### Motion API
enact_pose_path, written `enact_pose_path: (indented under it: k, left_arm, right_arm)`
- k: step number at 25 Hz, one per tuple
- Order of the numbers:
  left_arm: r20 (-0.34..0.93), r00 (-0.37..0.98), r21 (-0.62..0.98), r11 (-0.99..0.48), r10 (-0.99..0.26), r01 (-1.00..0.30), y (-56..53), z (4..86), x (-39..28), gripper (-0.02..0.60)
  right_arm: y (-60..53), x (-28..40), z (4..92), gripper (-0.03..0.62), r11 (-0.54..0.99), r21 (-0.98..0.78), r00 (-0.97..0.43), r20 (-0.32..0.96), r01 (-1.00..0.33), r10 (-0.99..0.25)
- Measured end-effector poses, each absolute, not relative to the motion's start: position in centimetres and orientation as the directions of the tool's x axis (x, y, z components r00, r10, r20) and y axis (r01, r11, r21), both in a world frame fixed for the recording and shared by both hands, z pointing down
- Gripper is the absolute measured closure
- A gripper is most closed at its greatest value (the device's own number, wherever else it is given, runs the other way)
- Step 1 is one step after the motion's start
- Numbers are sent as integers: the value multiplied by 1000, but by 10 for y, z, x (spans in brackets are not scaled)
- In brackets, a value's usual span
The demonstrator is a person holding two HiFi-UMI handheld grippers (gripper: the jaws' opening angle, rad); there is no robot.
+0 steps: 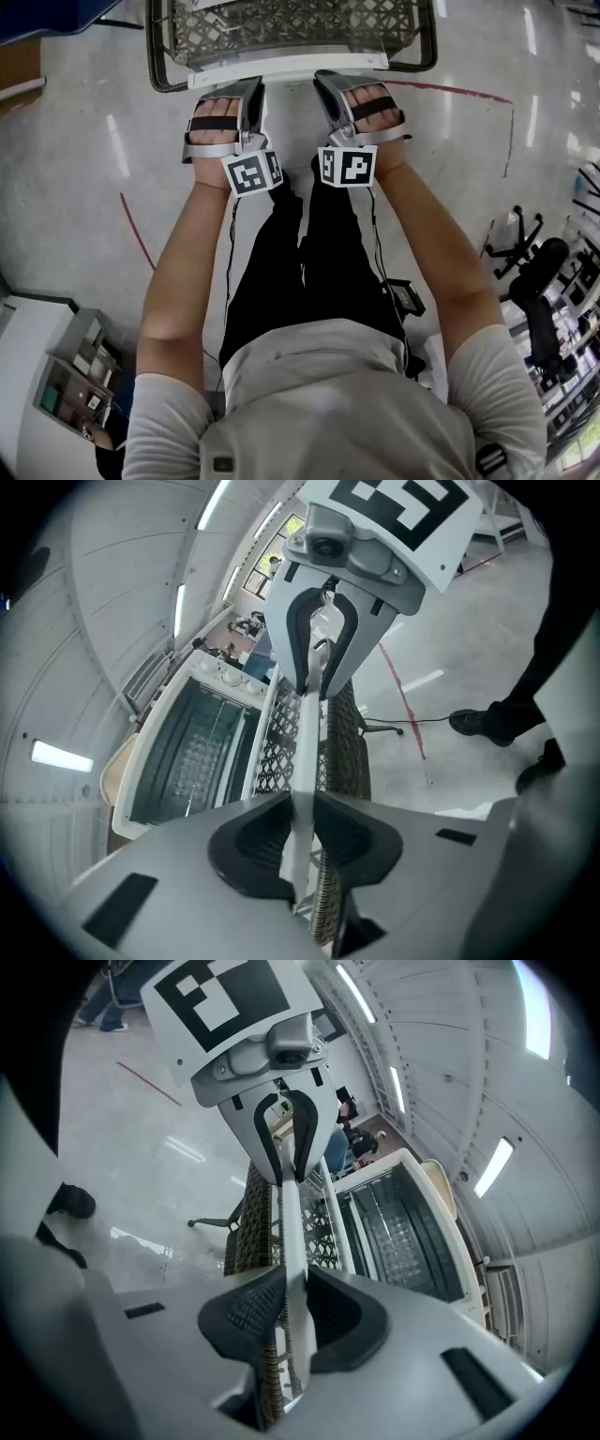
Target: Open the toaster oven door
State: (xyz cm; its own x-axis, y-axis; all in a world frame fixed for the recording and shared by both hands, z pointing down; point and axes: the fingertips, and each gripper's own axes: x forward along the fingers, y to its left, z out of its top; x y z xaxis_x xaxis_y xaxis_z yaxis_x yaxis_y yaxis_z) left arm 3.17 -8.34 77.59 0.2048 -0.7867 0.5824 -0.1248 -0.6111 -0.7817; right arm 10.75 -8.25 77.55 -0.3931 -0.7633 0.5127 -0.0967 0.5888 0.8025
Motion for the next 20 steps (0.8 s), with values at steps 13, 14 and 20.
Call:
enact_pose_path:
  k: [13,14,20]
  left_arm:
    - [508,276,-826,-553,-816,-112,-68,843,35,494]
    - [505,281,-827,-551,-816,-114,-67,848,35,494]
    - [494,289,-831,-543,-820,-121,-68,871,31,492]
  right_arm:
    - [-75,109,843,514,557,818,-381,473,-147,-795]
    - [-75,109,848,516,555,818,-379,471,-152,-797]
    - [-77,105,870,519,547,821,-373,462,-163,-804]
